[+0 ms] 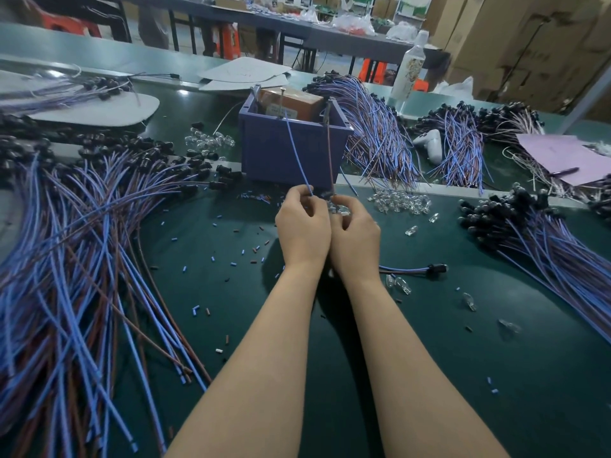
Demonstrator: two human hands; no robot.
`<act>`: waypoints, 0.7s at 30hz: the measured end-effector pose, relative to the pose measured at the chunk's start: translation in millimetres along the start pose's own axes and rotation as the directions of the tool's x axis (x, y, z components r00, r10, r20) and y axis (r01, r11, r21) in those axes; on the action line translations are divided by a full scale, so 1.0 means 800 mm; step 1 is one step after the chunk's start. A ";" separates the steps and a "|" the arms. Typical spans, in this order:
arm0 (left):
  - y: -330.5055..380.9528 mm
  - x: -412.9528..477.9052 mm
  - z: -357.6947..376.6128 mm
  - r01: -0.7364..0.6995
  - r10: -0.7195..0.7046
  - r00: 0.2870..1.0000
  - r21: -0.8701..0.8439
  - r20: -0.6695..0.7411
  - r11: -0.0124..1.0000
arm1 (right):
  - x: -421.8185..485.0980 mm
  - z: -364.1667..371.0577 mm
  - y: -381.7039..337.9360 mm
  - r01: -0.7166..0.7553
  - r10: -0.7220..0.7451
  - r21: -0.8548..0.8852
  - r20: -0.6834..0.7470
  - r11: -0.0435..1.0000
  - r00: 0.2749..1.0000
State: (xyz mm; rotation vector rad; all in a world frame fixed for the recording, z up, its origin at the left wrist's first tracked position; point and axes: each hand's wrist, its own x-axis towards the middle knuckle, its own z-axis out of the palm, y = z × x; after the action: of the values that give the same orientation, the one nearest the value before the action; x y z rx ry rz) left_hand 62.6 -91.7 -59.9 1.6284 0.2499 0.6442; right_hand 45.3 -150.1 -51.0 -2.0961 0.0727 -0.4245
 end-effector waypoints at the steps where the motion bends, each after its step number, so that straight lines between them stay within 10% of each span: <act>1: 0.000 0.000 0.000 0.002 -0.002 1.000 -0.001 -0.002 1.000 | 0.000 0.000 0.000 0.002 -0.002 0.004 0.000 1.000 1.000; 21: 0.000 -0.003 0.000 -0.020 0.020 1.000 -0.024 0.001 1.000 | 0.001 0.000 0.003 -0.009 0.009 0.012 0.015 1.000 1.000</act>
State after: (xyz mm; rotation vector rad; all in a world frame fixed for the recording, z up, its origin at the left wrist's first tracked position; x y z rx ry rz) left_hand 61.2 -93.0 -60.7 1.6102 0.2246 0.6589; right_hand 46.3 -151.8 -52.7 -2.0862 0.0711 -0.4033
